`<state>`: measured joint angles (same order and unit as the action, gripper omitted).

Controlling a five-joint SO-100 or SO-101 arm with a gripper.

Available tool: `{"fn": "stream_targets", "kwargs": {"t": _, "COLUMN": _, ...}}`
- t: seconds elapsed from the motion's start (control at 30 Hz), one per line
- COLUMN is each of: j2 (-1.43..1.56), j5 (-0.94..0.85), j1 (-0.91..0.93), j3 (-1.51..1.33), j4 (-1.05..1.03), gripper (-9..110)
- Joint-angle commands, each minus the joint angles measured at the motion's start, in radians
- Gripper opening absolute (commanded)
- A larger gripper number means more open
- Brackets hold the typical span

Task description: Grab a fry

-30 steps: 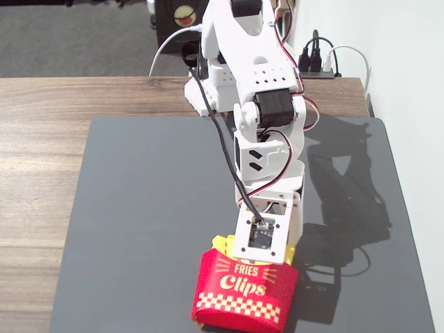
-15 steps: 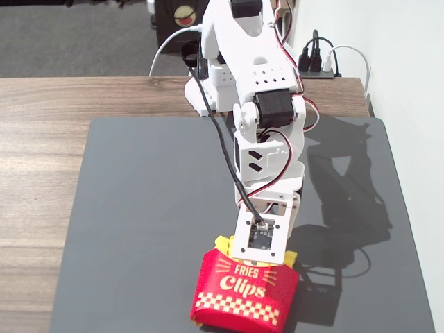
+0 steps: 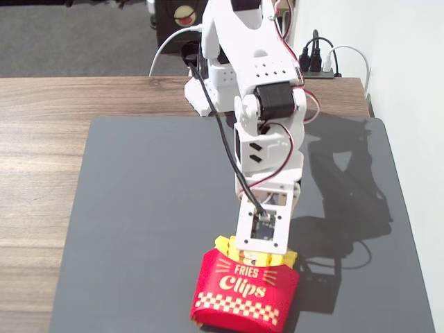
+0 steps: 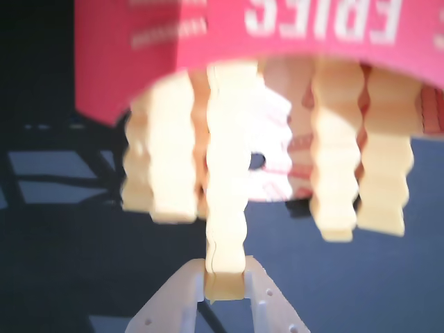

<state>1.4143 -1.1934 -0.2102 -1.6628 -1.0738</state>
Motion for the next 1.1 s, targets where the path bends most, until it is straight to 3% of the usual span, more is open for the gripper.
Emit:
{"fn": "stream_targets", "kwargs": {"t": 0.0, "j2": 0.106, "j5": -0.008, "j1": -0.006, "j3": -0.049, "j4": 0.006, "gripper": 1}}
{"fn": "stream_targets", "kwargs": {"t": 0.67, "j2": 0.821, "j5": -0.009, "j1": -0.034, "j3": -0.707, "j4": -0.066, "gripper": 1}}
{"fn": "stream_targets", "kwargs": {"t": 0.87, "j2": 0.931, "j5": -0.020, "j1": -0.025, "j3": -0.706, "j4": -0.175, "gripper": 1}}
{"fn": "stream_targets", "kwargs": {"t": 1.07, "j2": 0.945, "j5": -0.095, "j1": 0.041, "j3": -0.511, "j4": -0.348, "gripper": 1}}
